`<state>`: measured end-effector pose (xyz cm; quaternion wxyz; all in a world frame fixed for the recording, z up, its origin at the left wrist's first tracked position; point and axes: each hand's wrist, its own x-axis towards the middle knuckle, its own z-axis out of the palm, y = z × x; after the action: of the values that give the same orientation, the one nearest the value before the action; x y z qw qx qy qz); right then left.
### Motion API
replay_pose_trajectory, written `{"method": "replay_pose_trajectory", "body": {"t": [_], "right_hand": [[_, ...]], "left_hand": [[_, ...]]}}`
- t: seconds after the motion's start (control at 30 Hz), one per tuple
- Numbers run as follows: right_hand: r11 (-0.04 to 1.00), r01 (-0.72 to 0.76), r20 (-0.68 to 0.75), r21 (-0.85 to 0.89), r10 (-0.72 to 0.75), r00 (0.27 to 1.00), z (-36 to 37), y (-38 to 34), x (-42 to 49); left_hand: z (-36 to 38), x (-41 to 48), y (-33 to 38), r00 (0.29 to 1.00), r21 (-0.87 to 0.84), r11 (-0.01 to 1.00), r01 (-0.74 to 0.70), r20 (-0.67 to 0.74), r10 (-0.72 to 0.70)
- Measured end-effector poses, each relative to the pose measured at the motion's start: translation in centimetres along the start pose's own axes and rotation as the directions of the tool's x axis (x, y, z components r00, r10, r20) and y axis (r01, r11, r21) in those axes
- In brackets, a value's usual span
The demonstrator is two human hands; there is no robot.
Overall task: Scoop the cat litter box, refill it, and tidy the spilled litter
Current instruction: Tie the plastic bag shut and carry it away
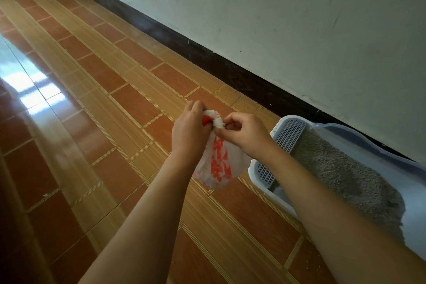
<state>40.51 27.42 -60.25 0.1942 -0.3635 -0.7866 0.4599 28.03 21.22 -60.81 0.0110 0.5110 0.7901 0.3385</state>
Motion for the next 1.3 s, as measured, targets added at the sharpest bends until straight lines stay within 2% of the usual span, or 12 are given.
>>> {"method": "replay_pose_trajectory", "body": {"t": [0.17, 0.23, 0.3, 0.4, 0.5, 0.63, 0.8, 0.93, 1.0, 1.1, 1.17, 1.3], "right_hand": [[0.994, -0.016, 0.033, 0.107, 0.013, 0.999, 0.4, -0.3, -0.7], [0.981, -0.059, 0.04, 0.182, 0.053, 0.998, 0.2, -0.3, -0.5], [0.973, -0.114, 0.051, 0.201, 0.106, 0.993, -0.3, -0.5, -0.2], [0.956, -0.177, 0.134, 0.232, 0.149, 0.98, -1.2, -0.6, 0.3], [0.948, -0.173, 0.202, 0.268, 0.12, 0.972, -1.6, -0.6, 0.6], [0.98, -0.059, 0.089, 0.189, 0.043, 0.995, -1.9, -0.6, 0.6], [0.998, 0.044, -0.068, -0.037, -0.046, 0.997, -1.8, -0.6, 0.8], [0.988, 0.088, -0.119, -0.126, -0.103, 0.988, -1.9, -0.8, 0.4], [0.979, 0.104, -0.12, -0.178, -0.126, 0.985, -1.8, -0.8, 0.3], [0.965, 0.133, -0.104, -0.227, -0.159, 0.982, -1.4, -0.9, 0.1], [0.961, 0.146, -0.116, -0.236, -0.177, 0.977, -1.3, -0.9, 0.0], [0.95, 0.173, -0.14, -0.262, -0.215, 0.967, -1.6, -0.6, 0.0]], "left_hand": [[0.4, -0.4, -0.2, 0.996, -0.021, 0.999, 0.032, -0.085, -0.034], [0.5, -0.4, -0.4, 0.993, -0.102, 0.993, 0.055, -0.097, -0.065], [0.4, -0.5, -0.4, 0.989, -0.263, 0.959, 0.103, -0.076, -0.127], [0.1, -0.1, 0.3, 0.967, -0.464, 0.853, 0.239, 0.038, -0.25], [-0.4, 0.3, 0.6, 0.938, -0.585, 0.732, 0.348, 0.212, -0.276], [-1.1, 0.6, 0.4, 0.877, -0.658, 0.589, 0.469, 0.425, -0.223], [-1.1, 0.7, 0.0, 0.837, -0.684, 0.509, 0.522, 0.525, -0.152], [-1.3, 0.9, -0.6, 0.754, -0.714, 0.322, 0.621, 0.656, 0.0], [-1.6, 1.0, -0.5, 0.732, -0.699, 0.342, 0.628, 0.68, 0.048], [-1.0, 1.2, -0.2, 0.745, -0.627, 0.509, 0.59, 0.666, -0.043], [-0.6, 1.0, -0.2, 0.767, -0.599, 0.584, 0.548, 0.639, -0.065], [-0.2, 1.0, -0.4, 0.771, -0.598, 0.584, 0.549, 0.633, -0.076]]}}
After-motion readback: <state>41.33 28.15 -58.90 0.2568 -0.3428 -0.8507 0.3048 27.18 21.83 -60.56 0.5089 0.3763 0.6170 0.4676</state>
